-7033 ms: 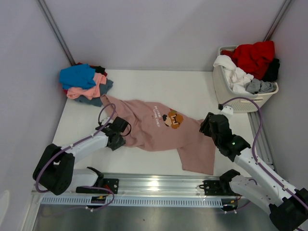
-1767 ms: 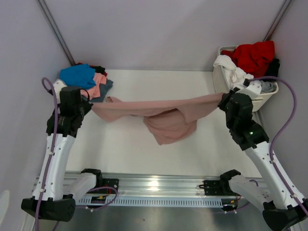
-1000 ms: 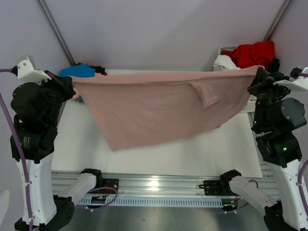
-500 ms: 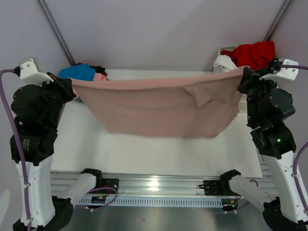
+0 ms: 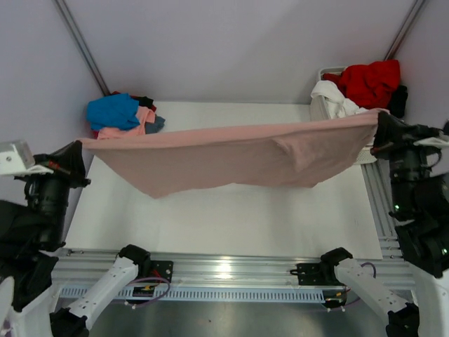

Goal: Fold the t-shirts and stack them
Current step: Flatten out the tshirt

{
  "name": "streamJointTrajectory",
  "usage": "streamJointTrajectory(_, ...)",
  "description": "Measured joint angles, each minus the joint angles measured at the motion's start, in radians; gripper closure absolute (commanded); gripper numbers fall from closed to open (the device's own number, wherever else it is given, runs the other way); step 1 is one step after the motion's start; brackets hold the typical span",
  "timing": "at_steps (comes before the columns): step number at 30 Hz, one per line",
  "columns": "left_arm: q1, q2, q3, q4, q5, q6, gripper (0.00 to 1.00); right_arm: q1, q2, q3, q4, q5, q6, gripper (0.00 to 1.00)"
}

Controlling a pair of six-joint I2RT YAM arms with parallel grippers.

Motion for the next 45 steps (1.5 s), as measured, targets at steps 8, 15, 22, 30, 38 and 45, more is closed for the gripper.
streamJointTrajectory(8, -0.115, -0.077, 0.000, 0.129, -0.110, 0.187, 0.99, 0.006, -0.105, 0.003, 0.047, -0.062, -0.020, 1.00)
streamJointTrajectory(15, -0.128, -0.021, -0.149, 0.352, -0.225, 0.373, 0.99, 0.007, -0.043, -0.121, 0.122, -0.036, -0.057, 1.00)
streamJointTrajectory(22, -0.027, 0.407, -0.201, 0.498, -0.251, 0.355, 0.99, -0.042, 0.195, -0.342, 0.360, 0.033, -0.078, 1.00)
streamJointTrajectory(30, 0.063, 0.965, -0.180, 0.443, -0.270, 0.214, 1.00, -0.098, 0.589, -0.395, 0.530, 0.003, -0.079, 1.00)
streamJointTrajectory(38, 0.083, 1.005, -0.175, 0.446, -0.290, 0.182, 0.99, -0.100, 0.669, -0.415, 0.669, 0.000, -0.114, 1.00)
streamJointTrajectory(45, 0.074, 0.980, -0.190, 0.455, -0.272, 0.161, 0.99, -0.100, 0.671, -0.452, 0.690, 0.001, -0.109, 1.00)
